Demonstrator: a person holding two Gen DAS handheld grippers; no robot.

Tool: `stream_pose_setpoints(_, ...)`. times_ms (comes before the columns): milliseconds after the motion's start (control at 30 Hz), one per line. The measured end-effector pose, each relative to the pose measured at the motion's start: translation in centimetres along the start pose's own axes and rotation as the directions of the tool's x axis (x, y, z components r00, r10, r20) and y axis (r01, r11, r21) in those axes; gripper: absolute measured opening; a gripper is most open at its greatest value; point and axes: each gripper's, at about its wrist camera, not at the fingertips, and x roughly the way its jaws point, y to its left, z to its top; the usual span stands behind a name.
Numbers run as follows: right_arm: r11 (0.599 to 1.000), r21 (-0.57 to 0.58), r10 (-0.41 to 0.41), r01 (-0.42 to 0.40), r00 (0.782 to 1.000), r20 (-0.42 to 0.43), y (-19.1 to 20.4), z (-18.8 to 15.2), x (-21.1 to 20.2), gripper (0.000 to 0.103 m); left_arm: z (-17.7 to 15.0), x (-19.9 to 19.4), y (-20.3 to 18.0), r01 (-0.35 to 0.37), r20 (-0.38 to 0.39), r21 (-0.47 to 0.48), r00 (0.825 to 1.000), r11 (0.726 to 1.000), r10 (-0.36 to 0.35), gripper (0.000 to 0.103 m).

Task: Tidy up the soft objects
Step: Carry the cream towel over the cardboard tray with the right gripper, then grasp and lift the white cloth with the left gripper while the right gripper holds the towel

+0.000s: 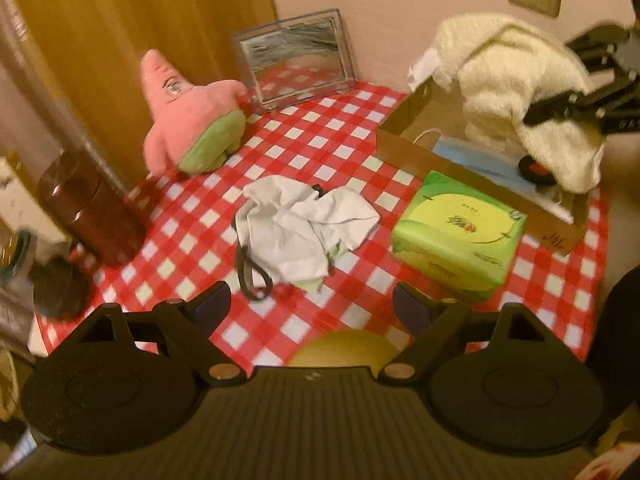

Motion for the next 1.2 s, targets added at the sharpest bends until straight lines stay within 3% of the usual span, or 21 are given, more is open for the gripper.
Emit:
stream_pose_setpoints(100, 1.0, -0.009, -0.009, 0.009, 1.0, -0.006, -0.8, 0.1, 0.9, 0.018, 1.7, 2.4, 0.1, -0.001, -0.019, 0.069, 1.0, 0.998, 0.002, 0.086)
stream_pose_setpoints(233, 1.0, -0.003, -0.013, 0.013, 1.0, -0.006, -1.5, -0.1, 2.2, 0.018, 3.2, 6.0, 0.6, 0.04, -0.039, 0.072, 0.999, 0.997, -0.037, 0.085)
stream_pose_setpoints(333, 1.0, 0.003, -0.018, 0.018, 1.0, -0.015, -2.1, -0.2, 3.4, 0.018, 4.5, 8.9, 1.7, 0.066, -0.045, 0.015, 0.997, 0.998, -0.065, 0.076)
stream_pose_setpoints(467, 0.999, 0.017, -0.042, 0.043, 0.999, -0.028, -2.9, -0.3, 5.0, 0.018, 6.2, 12.6, 4.0, 0.087, -0.04, -0.133, 0.995, 0.987, -0.093, 0.066)
stream_pose_setpoints(733, 0.994, 0.083, -0.064, 0.067, 0.997, -0.039, -4.6, -0.7, 7.7, 0.018, 7.5, 17.8, 6.6, 0.07, -0.059, -0.297, 0.994, 0.952, -0.092, 0.061)
stream_pose_setpoints(800, 0.994, 0.089, -0.064, 0.067, 0.997, -0.041, -4.8, -0.8, 8.2, 0.018, 7.6, 18.9, 7.1, 0.057, -0.07, -0.326, 0.994, 0.944, -0.084, 0.056)
stream_pose_setpoints(867, 0.994, 0.091, -0.063, 0.067, 0.997, -0.044, -4.8, -1.0, 8.6, 0.018, 7.7, 19.8, 7.5, 0.046, -0.084, -0.351, 0.993, 0.935, -0.08, 0.045)
stream_pose_setpoints(1000, 0.992, 0.106, -0.069, 0.074, 0.996, -0.052, -5.0, -1.3, 9.1, 0.018, 7.9, 21.0, 7.6, 0.028, -0.107, -0.374, 0.992, 0.927, -0.073, 0.035)
stream_pose_setpoints(1067, 0.991, 0.113, -0.071, 0.077, 0.996, -0.054, -5.2, -1.4, 9.2, 0.018, 8.0, 21.2, 7.5, 0.029, -0.115, -0.368, 0.99, 0.929, -0.076, 0.014)
stream_pose_setpoints(1133, 0.99, 0.121, -0.072, 0.078, 0.996, -0.053, -5.3, -1.5, 9.0, 0.018, 8.0, 21.4, 7.2, 0.025, -0.125, -0.356, 0.989, 0.934, -0.074, 0.003)
stream_pose_setpoints(1200, 0.989, 0.126, -0.075, 0.081, 0.996, -0.053, -5.4, -1.6, 8.9, 0.018, 8.0, 21.4, 6.9, 0.015, -0.138, -0.341, 0.988, 0.94, -0.065, 0.001)
